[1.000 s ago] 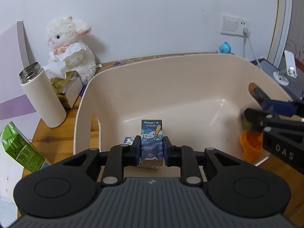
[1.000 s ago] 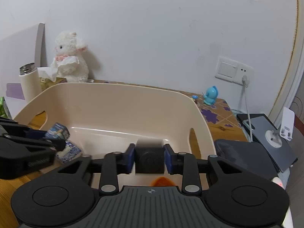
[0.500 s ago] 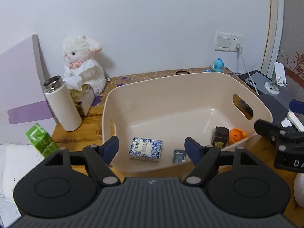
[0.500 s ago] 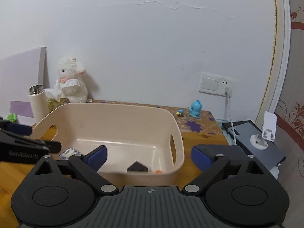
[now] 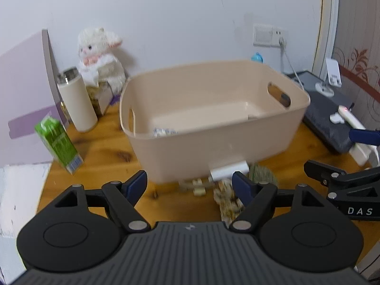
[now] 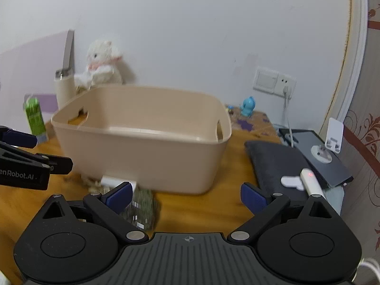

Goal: Organize objects
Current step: 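Grasp floral scrunchie with left gripper while right gripper grasps clear herb bag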

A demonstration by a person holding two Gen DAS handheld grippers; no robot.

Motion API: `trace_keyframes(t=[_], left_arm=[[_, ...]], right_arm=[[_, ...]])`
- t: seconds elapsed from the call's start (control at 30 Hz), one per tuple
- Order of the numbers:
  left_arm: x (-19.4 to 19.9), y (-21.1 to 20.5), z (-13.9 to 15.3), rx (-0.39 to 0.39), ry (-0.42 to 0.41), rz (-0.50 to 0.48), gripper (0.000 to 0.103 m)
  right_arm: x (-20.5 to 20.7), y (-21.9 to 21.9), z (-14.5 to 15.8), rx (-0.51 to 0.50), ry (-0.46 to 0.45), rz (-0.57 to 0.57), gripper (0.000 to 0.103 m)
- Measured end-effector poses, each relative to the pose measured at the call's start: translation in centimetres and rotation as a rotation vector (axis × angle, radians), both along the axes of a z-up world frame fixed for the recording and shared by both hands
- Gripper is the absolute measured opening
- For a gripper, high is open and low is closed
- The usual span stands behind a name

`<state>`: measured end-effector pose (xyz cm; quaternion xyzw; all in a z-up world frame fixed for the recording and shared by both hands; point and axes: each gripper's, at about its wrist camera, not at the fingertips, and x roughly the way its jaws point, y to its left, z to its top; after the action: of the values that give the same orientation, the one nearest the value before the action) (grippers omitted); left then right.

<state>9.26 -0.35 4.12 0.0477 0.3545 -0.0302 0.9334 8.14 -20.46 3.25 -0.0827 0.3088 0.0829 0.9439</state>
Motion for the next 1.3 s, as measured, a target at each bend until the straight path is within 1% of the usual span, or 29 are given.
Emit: trace_keyframes(t=[0.27,0.43,0.6,0.7,0.8,0.9,0.97,1.03,1.23,1.3], left_arm=[[-0.1,-0.4,-4.4,0.025,0.085,0.003,0.080],[0.5,-0.4,-6.0,0.011,0.124,-0.007,0.080],[0.9,-0.7,-6.9,-0.014,0.132,-0.038,0.080],[1.5,-0.9,-7.3,-0.045,0.130,-0.050,0.080],[1.9,-0.9,-7.3,-0.077,0.133,-0.064,0.080],[2.2,-1.1,-7.1,-0.081,0.130,-0.077,0.080],[2.6,-1.2,-7.0,-0.080,0.124,-0.083,0.086],[3.2,-1.2,-7.1,-0.084,0.123,-0.077,0.088],[5.0,-1.0,-8.4,-0.097,0.157,-0.062,0.088],[5.3,-0.6,-8.6,-0.104,0.148,-0.056,0.089]], right_arm=[[-0.2,0.2,-3.4,-0.022,0.088,0.022,0.099],[-0.1,0.2,-5.3,-0.043,0.138,0.030,0.103],[0.2,0.2,-6.9,-0.045,0.188,0.047,0.103],[0.7,0.2,-7.5,-0.040,0.211,0.055,0.103],[1.2,0.5,-7.9,-0.050,0.217,0.059,0.103],[1.6,0.6,-7.9,-0.035,0.220,0.066,0.103],[1.9,0.7,-8.0,-0.028,0.218,0.071,0.103],[2.2,0.8,-8.0,-0.022,0.218,0.072,0.103],[3.2,1.3,-8.3,0.001,0.216,0.086,0.103],[3.4,1.3,-8.3,0.009,0.216,0.090,0.103]])
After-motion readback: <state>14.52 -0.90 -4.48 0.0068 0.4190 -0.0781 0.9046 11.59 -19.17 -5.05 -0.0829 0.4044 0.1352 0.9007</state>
